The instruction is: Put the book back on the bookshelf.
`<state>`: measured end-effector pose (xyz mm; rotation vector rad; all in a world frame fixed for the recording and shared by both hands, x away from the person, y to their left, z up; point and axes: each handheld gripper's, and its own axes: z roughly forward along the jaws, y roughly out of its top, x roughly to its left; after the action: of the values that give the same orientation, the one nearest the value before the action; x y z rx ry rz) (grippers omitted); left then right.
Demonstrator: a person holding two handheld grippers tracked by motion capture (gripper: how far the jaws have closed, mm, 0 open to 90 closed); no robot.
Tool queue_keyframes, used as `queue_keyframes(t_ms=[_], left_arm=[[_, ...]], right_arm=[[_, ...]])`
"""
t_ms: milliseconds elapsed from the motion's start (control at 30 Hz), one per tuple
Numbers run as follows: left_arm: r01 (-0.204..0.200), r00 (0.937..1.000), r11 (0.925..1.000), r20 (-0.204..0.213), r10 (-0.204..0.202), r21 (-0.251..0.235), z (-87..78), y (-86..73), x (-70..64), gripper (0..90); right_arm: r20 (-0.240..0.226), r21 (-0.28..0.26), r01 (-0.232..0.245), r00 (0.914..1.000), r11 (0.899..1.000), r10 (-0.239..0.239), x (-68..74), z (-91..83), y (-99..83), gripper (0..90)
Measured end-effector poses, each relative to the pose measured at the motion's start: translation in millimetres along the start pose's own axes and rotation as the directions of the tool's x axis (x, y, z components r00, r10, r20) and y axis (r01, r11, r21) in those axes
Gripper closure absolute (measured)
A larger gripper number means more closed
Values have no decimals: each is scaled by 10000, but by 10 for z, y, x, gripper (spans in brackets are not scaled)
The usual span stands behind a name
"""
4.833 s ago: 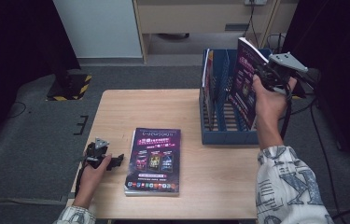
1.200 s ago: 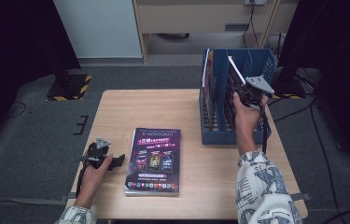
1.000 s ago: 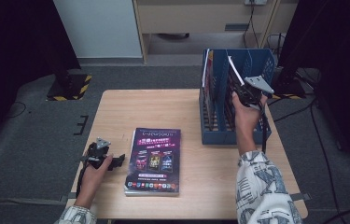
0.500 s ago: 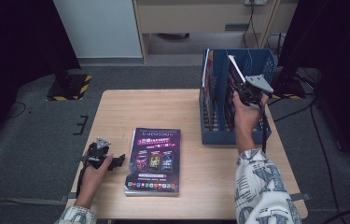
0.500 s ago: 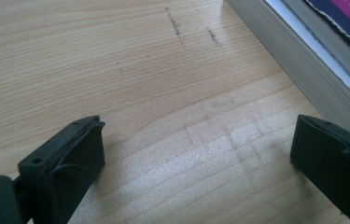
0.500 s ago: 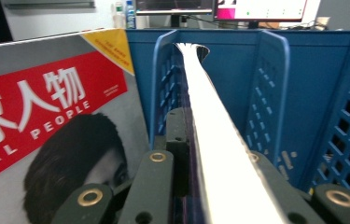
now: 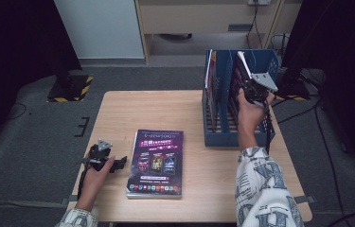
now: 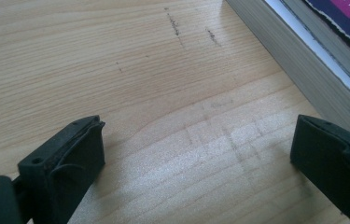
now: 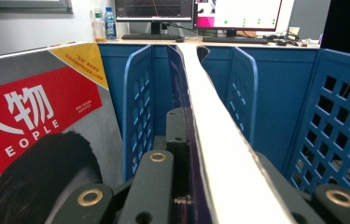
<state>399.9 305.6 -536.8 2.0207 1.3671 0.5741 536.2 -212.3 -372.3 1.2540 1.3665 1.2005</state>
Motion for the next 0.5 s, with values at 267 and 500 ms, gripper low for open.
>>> queue_keyframes(t_ms=[267,500], left_arm=[[-20,10000,10000,12,20,2,1,1,-1,20],[-28,10000,10000,20,28,0,2,2,-2,20]], right_arm=[[134,-9,57,9999,10000,-57,31,62,-38,827],[256,163,369,9990,9992,-374,80,118,-64,827]])
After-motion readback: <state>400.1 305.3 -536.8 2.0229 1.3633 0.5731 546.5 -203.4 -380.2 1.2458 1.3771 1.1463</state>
